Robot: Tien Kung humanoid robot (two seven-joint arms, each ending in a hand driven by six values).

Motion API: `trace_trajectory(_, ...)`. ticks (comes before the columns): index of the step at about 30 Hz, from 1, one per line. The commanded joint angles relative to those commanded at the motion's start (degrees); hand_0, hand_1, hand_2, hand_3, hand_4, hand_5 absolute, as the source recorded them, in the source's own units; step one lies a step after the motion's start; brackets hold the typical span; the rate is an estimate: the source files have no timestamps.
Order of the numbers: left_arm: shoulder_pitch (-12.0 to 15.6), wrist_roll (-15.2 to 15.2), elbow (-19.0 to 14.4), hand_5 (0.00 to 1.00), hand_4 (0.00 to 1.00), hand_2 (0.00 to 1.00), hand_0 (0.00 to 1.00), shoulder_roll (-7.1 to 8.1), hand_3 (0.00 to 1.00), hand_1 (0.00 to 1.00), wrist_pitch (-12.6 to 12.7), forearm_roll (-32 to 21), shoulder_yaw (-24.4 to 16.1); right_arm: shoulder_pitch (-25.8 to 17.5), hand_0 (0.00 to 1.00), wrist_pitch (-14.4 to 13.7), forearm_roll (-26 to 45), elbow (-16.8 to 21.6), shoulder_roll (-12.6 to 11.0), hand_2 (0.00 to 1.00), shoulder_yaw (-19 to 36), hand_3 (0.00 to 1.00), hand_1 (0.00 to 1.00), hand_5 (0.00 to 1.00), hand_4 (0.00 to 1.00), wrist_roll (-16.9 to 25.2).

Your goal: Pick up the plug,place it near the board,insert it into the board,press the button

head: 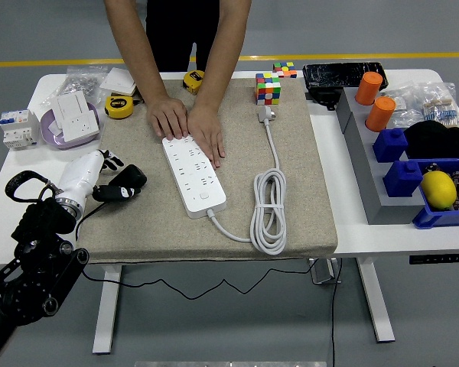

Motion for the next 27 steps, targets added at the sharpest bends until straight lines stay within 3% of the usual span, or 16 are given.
trace_trajectory(1, 0.0, 0.0, 0.0, 0.300, 0.998, 0.517, 0.531, 0.00, 0.513, 0.563, 0.0, 0.0, 0.0, 0.0, 0.787, 0.0, 0.0, 0.0, 0.0, 0.698, 0.0, 0.708, 0.703, 0.849, 0.998, 0.0)
trace_trajectory(5, -0.1, -0.3, -0.1, 0.300, 0.998, 0.517, 0.531, 0.00, 0.513, 0.563, 0.3, -0.3, 0.1, 0.0, 0.787, 0.0, 0.0, 0.0, 0.0, 0.698, 0.0, 0.708, 0.703, 0.849, 0.998, 0.0)
trace_trajectory(6, -0.2, -0.3, -0.1, 0.210, 0.930, 0.458, 0.448, -0.03, 0.496, 0.441, 0.4, -0.3, 0.1, 0.0, 0.787, 0.0, 0.0, 0.0, 0.0, 0.698, 0.0, 0.708, 0.703, 0.858, 0.998, 0.0)
trace_trajectory(12, -0.5, -0.5, 0.1, 0.210, 0.930, 0.458, 0.448, -0.06, 0.496, 0.441, 0.5, -0.6, 0.5, 0.0, 0.787, 0.0, 0.0, 0.0, 0.0, 0.698, -0.1, 0.708, 0.703, 0.858, 0.998, 0.0)
trace_trajectory(13, -0.6, -0.5, 0.1, 0.154, 0.740, 0.437, 0.390, -0.06, 0.494, 0.384, 0.5, -0.5, 0.6, 0.0, 0.787, 0.0, 0.0, 0.0, 0.0, 0.699, -0.1, 0.708, 0.704, 0.880, 0.998, 0.0)
trace_trajectory(18, -0.8, -0.2, 0.2, 0.154, 0.740, 0.437, 0.390, 0.13, 0.494, 0.384, 0.2, -0.7, 1.0, 0.0, 0.787, 0.0, 0.0, 0.0, 0.0, 0.699, -0.2, 0.708, 0.704, 0.880, 0.998, 0.0)
trace_trajectory(19, -0.9, -0.2, 0.2, 0.130, 0.668, 0.431, 0.376, 0.18, 0.492, 0.373, 0.2, -0.7, 1.2, 0.0, 0.787, 0.0, 0.0, 0.0, -0.1, 0.699, -0.2, 0.709, 0.705, 0.884, 0.998, -0.1)
trace_trajectory(27, -1.0, -0.2, 0.0, 0.132, 0.656, 0.428, 0.374, 0.62, 0.490, 0.368, 0.1, -1.1, 2.5, -0.1, 0.787, 0.0, 0.0, 0.0, -0.1, 0.699, -0.3, 0.708, 0.704, 0.887, 0.998, -0.1)
